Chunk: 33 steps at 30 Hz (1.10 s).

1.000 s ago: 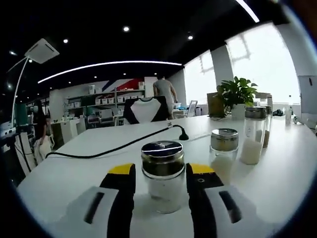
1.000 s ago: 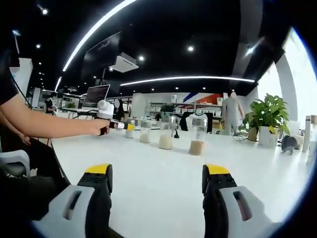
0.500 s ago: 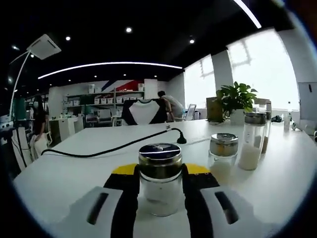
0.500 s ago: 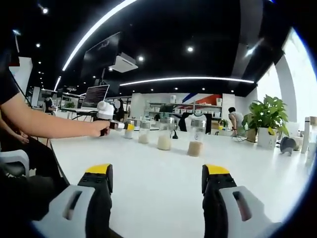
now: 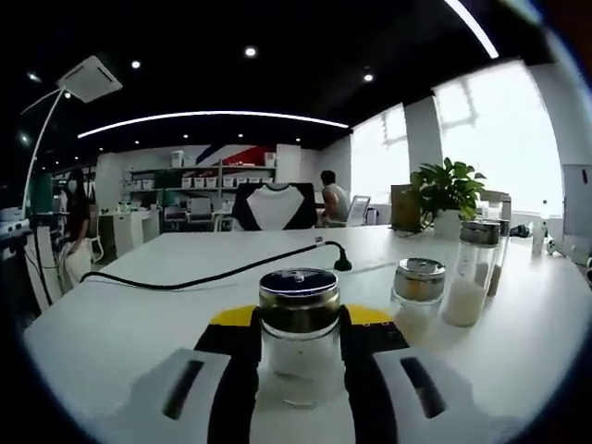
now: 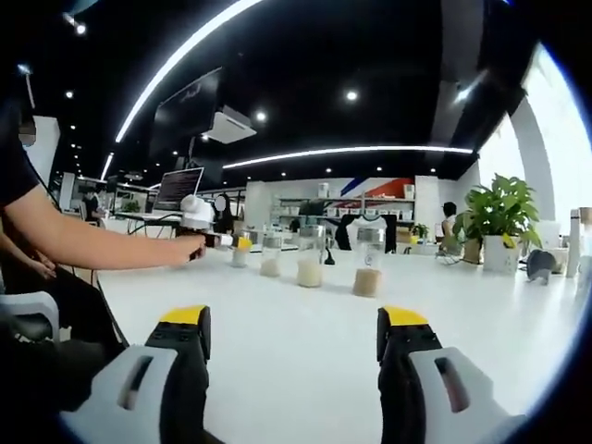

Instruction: Rotate the seasoning bottle until the label or dispensing opening points toward the visible target arrow and the bottle remains upright within the marked orientation range

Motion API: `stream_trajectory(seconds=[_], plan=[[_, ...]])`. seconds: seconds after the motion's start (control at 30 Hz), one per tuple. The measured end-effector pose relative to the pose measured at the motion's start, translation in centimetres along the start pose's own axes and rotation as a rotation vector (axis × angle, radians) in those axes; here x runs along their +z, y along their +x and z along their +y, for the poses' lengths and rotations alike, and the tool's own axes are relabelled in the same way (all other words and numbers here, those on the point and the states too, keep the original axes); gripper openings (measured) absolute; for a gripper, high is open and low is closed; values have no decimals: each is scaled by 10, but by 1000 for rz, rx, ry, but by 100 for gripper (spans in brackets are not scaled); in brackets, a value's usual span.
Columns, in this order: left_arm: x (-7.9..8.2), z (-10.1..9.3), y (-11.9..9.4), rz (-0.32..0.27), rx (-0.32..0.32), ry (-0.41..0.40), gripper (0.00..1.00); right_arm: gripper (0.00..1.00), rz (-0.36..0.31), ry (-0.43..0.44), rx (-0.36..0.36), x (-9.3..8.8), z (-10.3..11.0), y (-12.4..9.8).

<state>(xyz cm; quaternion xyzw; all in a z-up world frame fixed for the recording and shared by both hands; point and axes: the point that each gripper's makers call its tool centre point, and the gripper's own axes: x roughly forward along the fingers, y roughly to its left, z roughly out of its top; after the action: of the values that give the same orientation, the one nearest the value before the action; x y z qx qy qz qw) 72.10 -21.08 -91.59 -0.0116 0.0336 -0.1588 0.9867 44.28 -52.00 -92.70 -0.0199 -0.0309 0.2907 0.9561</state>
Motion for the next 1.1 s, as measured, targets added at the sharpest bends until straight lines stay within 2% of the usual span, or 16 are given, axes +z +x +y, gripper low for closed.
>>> stream_trajectory(seconds=[0.13,0.2,0.23,0.3,0.33,0.43,0.5,0.57,0.73,0.87,1.1], plan=[[11,-5,-8,-28,-7,19,35,77,-3,23,-9,1,-1,1],[20,-10,-12,-47,-33,-7,35,81,-37,43,5,8,3,1],[23,-13,-15,-54,-45,-27,35,79,-49,39,5,11,4,0],[32,-24,-24,-74,-104,-76,35,63,-65,19,8,16,7,-4],[35,-28,-27,-83,-117,-55,35,57,-75,19,19,18,9,-5],[42,-38,-34,-84,-127,-2,35,58,-74,26,23,18,10,-4],[47,-47,-41,-85,-146,18,35,52,-55,-5,0,15,8,-4],[51,-51,-47,-86,-153,27,35,50,-57,-9,9,16,11,-4],[53,-56,-59,-78,-162,30,35,44,-50,-43,14,18,19,-4],[55,-57,-72,-91,-162,10,35,42,-47,-45,46,19,28,-2],[48,-71,-94,-91,-184,-55,35,43,-25,15,71,15,34,1]])
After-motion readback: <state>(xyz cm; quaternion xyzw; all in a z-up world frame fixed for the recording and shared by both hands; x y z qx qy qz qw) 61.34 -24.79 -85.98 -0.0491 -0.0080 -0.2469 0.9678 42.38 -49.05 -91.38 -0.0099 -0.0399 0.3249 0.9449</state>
